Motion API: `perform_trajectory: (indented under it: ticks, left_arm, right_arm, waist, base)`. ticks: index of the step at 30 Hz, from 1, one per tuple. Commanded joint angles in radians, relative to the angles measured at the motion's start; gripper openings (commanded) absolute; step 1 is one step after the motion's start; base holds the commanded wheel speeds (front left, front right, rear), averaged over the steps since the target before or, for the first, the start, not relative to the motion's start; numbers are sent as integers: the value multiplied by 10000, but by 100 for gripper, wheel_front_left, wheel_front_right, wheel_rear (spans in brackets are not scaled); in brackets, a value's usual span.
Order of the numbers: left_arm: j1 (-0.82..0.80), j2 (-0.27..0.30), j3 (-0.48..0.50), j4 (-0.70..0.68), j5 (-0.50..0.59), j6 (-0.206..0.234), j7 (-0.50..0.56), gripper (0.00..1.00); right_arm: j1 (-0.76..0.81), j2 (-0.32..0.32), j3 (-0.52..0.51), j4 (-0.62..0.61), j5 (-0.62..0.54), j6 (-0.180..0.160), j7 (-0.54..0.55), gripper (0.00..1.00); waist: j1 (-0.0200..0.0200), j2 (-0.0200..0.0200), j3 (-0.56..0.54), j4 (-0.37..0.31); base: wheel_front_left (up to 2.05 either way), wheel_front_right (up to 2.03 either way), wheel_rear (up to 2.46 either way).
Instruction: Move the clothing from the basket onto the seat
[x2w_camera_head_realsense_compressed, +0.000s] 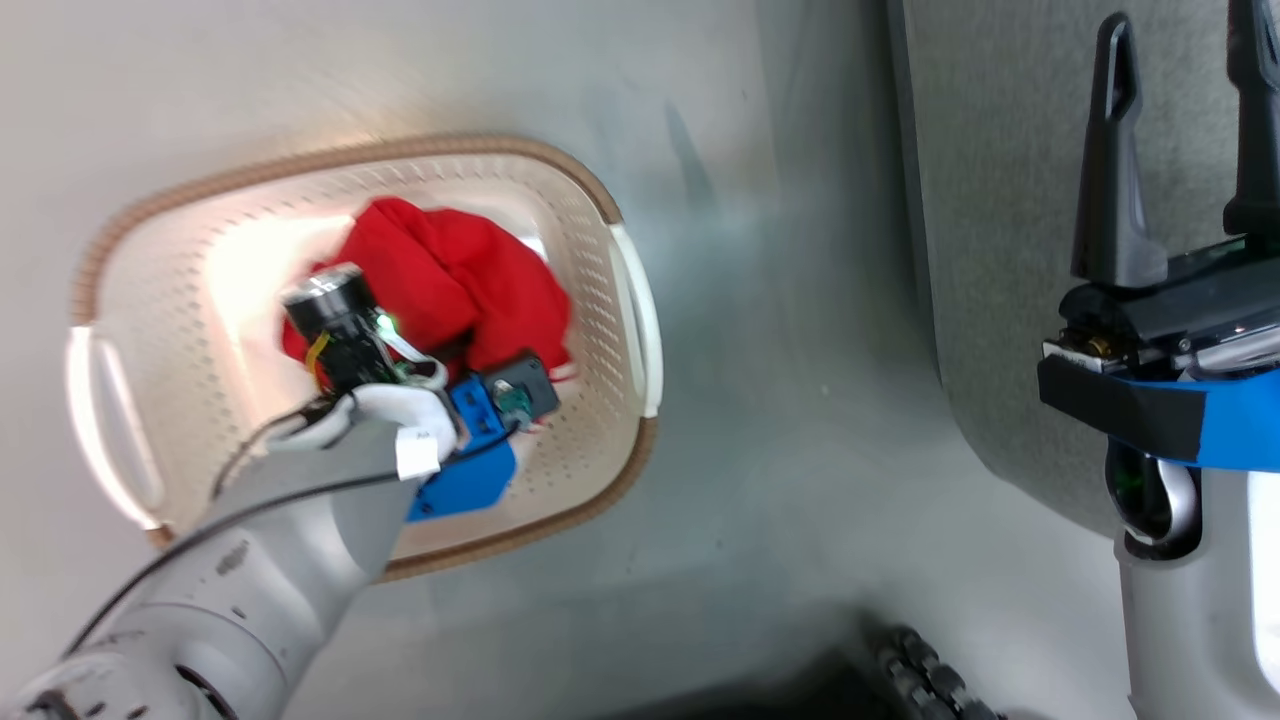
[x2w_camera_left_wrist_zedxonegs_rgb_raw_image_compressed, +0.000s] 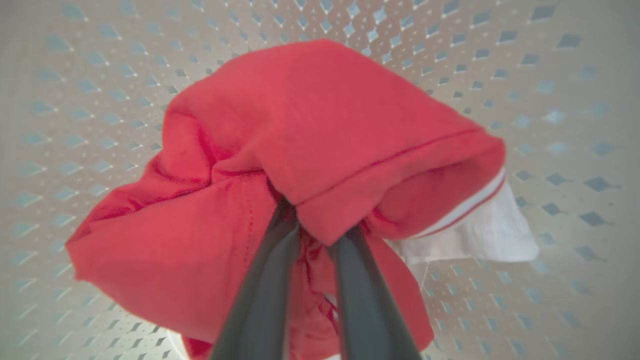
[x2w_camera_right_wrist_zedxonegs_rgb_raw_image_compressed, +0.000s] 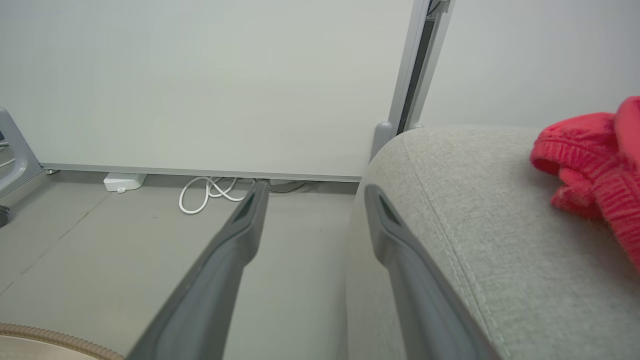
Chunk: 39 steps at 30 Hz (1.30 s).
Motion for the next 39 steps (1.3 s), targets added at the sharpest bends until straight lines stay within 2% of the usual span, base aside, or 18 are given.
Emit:
perform_trajectory:
  ticks: [1,8,17,23,32,39]
  left_arm:
    - [150,-103,-22,-52,-223,-2,-230,0]
    - [742,-489,365,-82,-1573,-2,-1313,0]
    - [1380,-631,1203,-640,-2679,146,-1820,0]
    - [1863,-306,2040,-2105,-3036,511,-1823,0]
    - [2825,222,3788,-4368,-3361,1039,-1826,0]
    - [3693,275,5051,-5935,-3277,1108,-1827,0]
  right_arm:
    - [180,-95,-42,89,-53,4,-6,100]
    - [769,-277,-167,565,-128,5,-4,100]
    - [1803,-433,-350,1176,-190,4,-6,100]
    - [2428,-449,-341,1497,-176,5,-5,100]
    - [3272,-339,-251,1836,-162,5,-5,100]
    - [4055,-224,-264,2031,-209,5,-5,100]
  waist:
    - [0,0,-741,446]
    - [0,0,-2469,1062]
    - [0,0,-4660,1652]
    - [0,0,-5946,1854]
    - [0,0,-7469,1803]
    - [0,0,-8497,1826]
  base:
    - [0,0,0]
    - [0,0,0]
    - [0,0,0]
    - [0,0,0]
    - [0,0,0]
    - [0,0,0]
